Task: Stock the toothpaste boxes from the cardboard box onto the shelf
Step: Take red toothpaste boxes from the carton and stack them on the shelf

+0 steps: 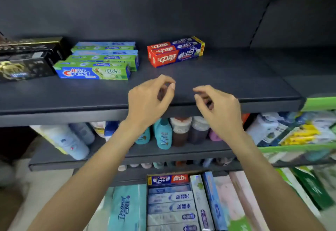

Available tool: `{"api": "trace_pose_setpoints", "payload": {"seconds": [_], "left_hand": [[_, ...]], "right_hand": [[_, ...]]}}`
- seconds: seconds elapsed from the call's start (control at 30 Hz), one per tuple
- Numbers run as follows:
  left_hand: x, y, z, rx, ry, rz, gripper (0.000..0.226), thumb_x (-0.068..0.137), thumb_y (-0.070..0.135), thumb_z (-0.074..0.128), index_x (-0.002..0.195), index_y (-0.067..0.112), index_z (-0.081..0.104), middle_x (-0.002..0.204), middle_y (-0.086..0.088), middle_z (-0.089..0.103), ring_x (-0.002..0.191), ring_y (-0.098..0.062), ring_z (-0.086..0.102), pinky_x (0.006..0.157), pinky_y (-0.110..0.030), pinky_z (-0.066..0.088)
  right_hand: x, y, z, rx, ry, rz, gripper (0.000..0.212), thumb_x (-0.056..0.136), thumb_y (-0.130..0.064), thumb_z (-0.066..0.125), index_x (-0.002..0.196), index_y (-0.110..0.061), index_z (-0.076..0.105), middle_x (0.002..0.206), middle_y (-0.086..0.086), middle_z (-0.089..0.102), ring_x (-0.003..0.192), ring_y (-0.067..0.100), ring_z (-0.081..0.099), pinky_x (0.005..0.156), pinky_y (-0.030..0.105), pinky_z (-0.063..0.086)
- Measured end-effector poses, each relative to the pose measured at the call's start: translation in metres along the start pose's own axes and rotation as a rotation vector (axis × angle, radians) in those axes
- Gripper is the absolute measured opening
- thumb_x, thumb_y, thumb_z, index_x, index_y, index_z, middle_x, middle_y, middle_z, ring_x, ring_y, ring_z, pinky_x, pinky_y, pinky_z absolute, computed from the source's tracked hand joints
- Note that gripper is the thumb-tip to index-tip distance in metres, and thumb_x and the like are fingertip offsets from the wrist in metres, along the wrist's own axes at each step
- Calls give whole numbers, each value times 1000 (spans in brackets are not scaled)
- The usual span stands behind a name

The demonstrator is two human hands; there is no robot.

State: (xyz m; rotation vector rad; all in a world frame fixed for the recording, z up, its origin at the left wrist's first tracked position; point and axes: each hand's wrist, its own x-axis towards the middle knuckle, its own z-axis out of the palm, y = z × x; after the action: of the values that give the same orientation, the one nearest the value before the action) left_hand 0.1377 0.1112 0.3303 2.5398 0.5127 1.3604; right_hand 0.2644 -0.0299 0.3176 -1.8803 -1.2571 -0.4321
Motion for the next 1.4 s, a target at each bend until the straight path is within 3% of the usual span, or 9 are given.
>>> {"api": "trace_pose_setpoints", "payload": {"seconds": [0.1, 0.17, 0.33, 0.43, 0.53, 0.67, 0.87, 1.1, 1.4], "left_hand": [[-49, 21, 0, -109, -19, 70, 23, 92, 28, 48, 87, 17, 68, 61, 9, 62, 54, -6, 53, 49, -27, 42], [-88, 24, 8, -139, -133, 54, 23, 91, 28, 48, 88, 17, 69, 61, 11, 61, 55, -4, 51, 51, -23, 41], [-198, -5, 44, -270, -813, -257, 27, 88, 21, 56, 115, 20, 61, 87, 13, 66, 73, 5, 55, 67, -16, 43], [-266, -22, 69, -142, -1045, -439, 35, 89, 24, 57, 123, 17, 57, 113, 3, 66, 98, -8, 59, 75, -8, 36], [-323, -30, 86, -29, -1195, -589, 39, 89, 29, 58, 127, 20, 53, 126, 2, 59, 112, -19, 57, 94, -26, 42], [-362, -31, 102, 98, -1272, -620, 49, 89, 34, 59, 135, 25, 45, 136, 1, 49, 124, -22, 46, 99, -36, 42], [-406, -28, 123, 215, -1332, -558, 67, 83, 46, 61, 141, 27, 32, 145, 3, 37, 133, -20, 32, 108, -37, 30], [-417, -29, 129, 250, -1287, -533, 69, 80, 48, 66, 139, 26, 36, 140, -1, 37, 131, -22, 32, 107, -39, 29], [-406, -23, 135, 175, -1362, -603, 71, 76, 39, 74, 134, 22, 38, 137, -2, 38, 128, -21, 32, 105, -35, 34]], "right_hand": [[-66, 2, -5, -30, -54, -17, 21, 88, -30, 52, 98, -21, 68, 74, -8, 69, 62, 9, 62, 55, 27, 50], [-107, 14, 3, -53, -147, 15, 20, 86, -30, 53, 95, -22, 68, 72, -6, 69, 61, 15, 65, 51, 29, 51], [-202, 68, 38, -146, -641, 226, 15, 83, -20, 59, 97, -22, 66, 86, 2, 71, 80, 28, 67, 62, 36, 53], [-252, 98, 58, -148, -769, 232, 18, 74, -11, 66, 91, -15, 71, 85, 9, 70, 85, 34, 64, 71, 39, 51], [-294, 117, 74, -240, -909, 379, 31, 85, -17, 61, 115, -14, 63, 115, 11, 63, 106, 34, 54, 90, 39, 42], [-329, 136, 88, -339, -928, 548, 50, 87, -27, 59, 134, -15, 46, 135, 11, 42, 113, 33, 46, 91, 41, 42], [-347, 149, 112, -291, -843, 780, 76, 85, -24, 64, 146, -15, 21, 128, 16, 38, 113, 34, 41, 79, 44, 47], [-344, 150, 104, -205, -660, 793, 64, 86, -18, 60, 142, -5, 32, 124, 19, 44, 112, 35, 46, 75, 40, 45], [-351, 139, 104, -146, -801, 801, 50, 90, -17, 57, 134, -5, 38, 128, 16, 43, 97, 39, 59, 70, 38, 46]]}}
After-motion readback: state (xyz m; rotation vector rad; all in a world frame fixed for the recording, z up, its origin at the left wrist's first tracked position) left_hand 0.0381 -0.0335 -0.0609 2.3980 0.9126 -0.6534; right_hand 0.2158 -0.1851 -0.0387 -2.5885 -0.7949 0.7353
